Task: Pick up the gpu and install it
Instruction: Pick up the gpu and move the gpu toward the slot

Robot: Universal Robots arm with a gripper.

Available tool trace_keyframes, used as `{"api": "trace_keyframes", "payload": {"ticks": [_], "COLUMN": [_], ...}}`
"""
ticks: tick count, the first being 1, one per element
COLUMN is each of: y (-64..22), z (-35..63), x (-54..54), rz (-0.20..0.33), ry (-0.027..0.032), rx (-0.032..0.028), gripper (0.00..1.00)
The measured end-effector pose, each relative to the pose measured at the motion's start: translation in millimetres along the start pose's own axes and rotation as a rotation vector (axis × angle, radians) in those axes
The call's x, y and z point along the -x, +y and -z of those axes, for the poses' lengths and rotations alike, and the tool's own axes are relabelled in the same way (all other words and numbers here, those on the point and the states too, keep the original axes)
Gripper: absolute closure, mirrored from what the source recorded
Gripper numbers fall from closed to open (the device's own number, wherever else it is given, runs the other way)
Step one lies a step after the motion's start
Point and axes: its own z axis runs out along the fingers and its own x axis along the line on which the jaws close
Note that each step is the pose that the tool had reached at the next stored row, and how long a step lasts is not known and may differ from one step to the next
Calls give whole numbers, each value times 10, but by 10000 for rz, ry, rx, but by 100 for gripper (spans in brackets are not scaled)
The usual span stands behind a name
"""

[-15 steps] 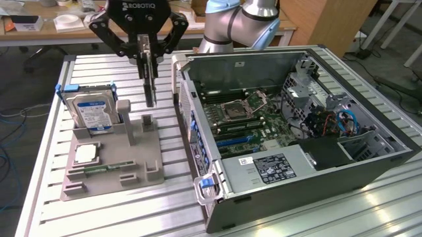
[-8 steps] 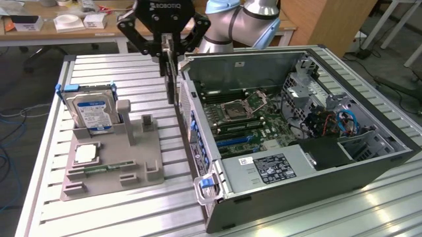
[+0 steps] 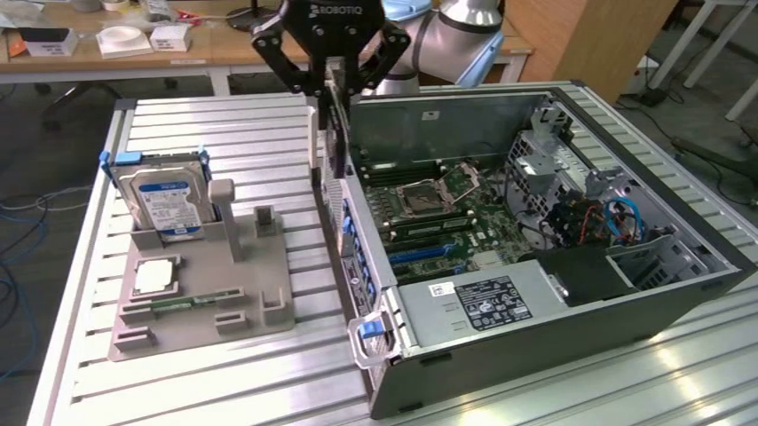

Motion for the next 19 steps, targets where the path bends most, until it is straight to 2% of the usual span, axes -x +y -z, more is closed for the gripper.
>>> {"api": "trace_keyframes", "payload": {"ticks": [12, 19], "y": [20, 32], "z": [-6, -10], "x": [547, 865], "rz": [-1, 0], "ry": [3, 6], "rx": [9, 59], "gripper": [73, 73]}}
